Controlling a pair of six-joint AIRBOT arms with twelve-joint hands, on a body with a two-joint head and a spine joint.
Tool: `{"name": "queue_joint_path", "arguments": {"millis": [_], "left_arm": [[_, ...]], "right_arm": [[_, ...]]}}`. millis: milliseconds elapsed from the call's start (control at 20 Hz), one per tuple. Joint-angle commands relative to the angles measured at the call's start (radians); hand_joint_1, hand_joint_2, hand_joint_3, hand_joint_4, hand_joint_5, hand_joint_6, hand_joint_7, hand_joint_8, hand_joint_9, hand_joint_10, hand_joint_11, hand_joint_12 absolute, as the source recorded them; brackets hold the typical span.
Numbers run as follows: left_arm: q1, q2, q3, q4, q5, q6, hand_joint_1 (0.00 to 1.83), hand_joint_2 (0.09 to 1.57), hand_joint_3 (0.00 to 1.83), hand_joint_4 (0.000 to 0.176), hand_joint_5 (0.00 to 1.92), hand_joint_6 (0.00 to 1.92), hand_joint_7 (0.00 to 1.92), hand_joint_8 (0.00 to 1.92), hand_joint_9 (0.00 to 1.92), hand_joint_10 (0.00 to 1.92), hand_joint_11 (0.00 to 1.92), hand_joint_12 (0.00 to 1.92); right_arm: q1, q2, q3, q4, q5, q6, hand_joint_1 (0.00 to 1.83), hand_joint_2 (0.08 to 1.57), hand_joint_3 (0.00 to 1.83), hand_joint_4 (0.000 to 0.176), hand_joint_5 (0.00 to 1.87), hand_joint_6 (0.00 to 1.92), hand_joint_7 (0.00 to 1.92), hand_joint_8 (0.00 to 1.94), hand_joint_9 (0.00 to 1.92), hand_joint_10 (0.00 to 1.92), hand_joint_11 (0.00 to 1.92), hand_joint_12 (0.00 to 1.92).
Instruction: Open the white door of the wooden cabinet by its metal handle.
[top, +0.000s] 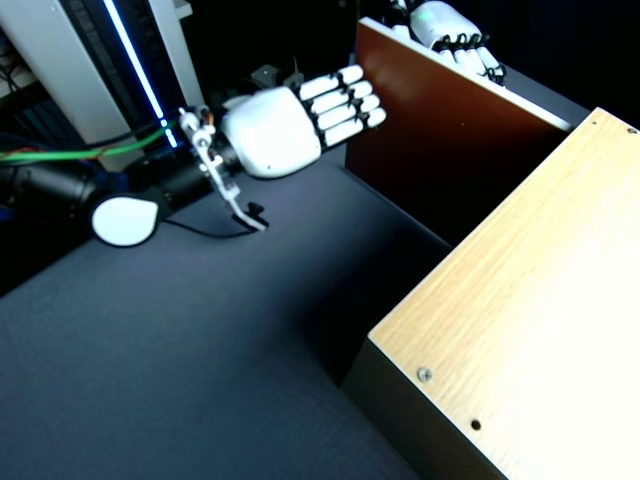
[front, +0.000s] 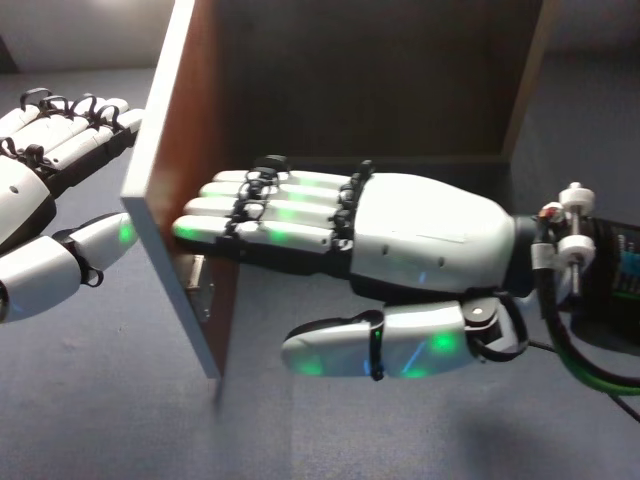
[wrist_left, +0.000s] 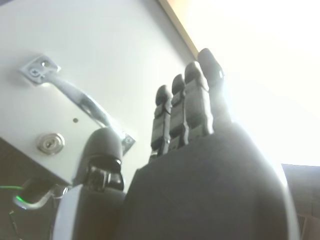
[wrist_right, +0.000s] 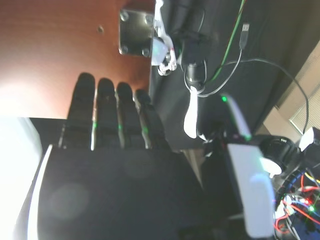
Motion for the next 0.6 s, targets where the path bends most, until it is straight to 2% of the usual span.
{"name": "queue_joint_path", "arguments": {"millis": [0,300,350,400,450,500,550], "left_arm": [[-0.011,0.000,0.003,-0.006,-0.121,-0.001,0.00,1.50,0.00,0.000,0.17,0.00,0.15,0.00,0.16,0.00,0.00,0.51],[-0.014,-0.001,-0.001,-0.003,-0.126,-0.001,0.00,1.50,0.00,0.000,0.15,0.00,0.13,0.00,0.13,0.00,0.00,0.45],[-0.013,0.000,-0.004,-0.004,-0.128,-0.002,0.00,1.52,0.01,0.000,0.14,0.00,0.12,0.00,0.12,0.00,0.00,0.42],[-0.010,0.000,-0.005,-0.005,-0.128,-0.003,0.00,1.55,0.01,0.000,0.13,0.00,0.10,0.00,0.09,0.00,0.00,0.37],[-0.006,0.000,-0.006,-0.007,-0.128,-0.006,0.06,1.57,0.05,0.000,0.14,0.00,0.09,0.00,0.07,0.00,0.00,0.31],[-0.001,0.001,-0.007,-0.010,-0.130,-0.009,0.10,1.57,0.06,0.000,0.15,0.00,0.11,0.00,0.10,0.00,0.00,0.43],[0.006,0.003,-0.010,-0.013,-0.134,-0.010,0.02,1.53,0.02,0.000,0.18,0.00,0.13,0.00,0.12,0.00,0.00,0.43]], "right_arm": [[0.017,-0.004,-0.004,0.035,0.116,0.005,0.00,1.44,0.00,0.000,0.00,0.00,0.00,0.00,0.00,0.00,0.00,0.00],[0.021,-0.009,-0.011,0.026,0.114,0.011,0.00,1.44,0.00,0.000,0.00,0.00,0.00,0.00,0.00,0.00,0.00,0.00],[0.021,0.012,-0.016,0.033,0.110,0.011,0.00,1.45,0.00,0.000,0.00,0.00,0.00,0.00,0.00,0.00,0.00,0.00],[0.021,0.025,-0.020,0.051,0.109,0.011,0.33,1.35,0.00,0.000,0.00,0.00,0.03,0.00,0.00,0.00,0.02,0.01],[0.000,0.050,-0.025,0.073,0.109,0.011,0.18,1.42,0.02,0.000,0.01,0.00,0.01,0.01,0.00,0.00,0.01,0.00],[-0.017,0.073,-0.031,0.089,0.109,0.011,0.04,1.47,0.03,0.000,0.02,0.00,0.02,0.01,0.00,0.00,0.00,0.00],[-0.032,0.096,-0.036,0.102,0.109,0.011,0.01,1.46,0.02,0.000,0.04,0.01,0.02,0.01,0.00,0.00,0.00,0.00]]}}
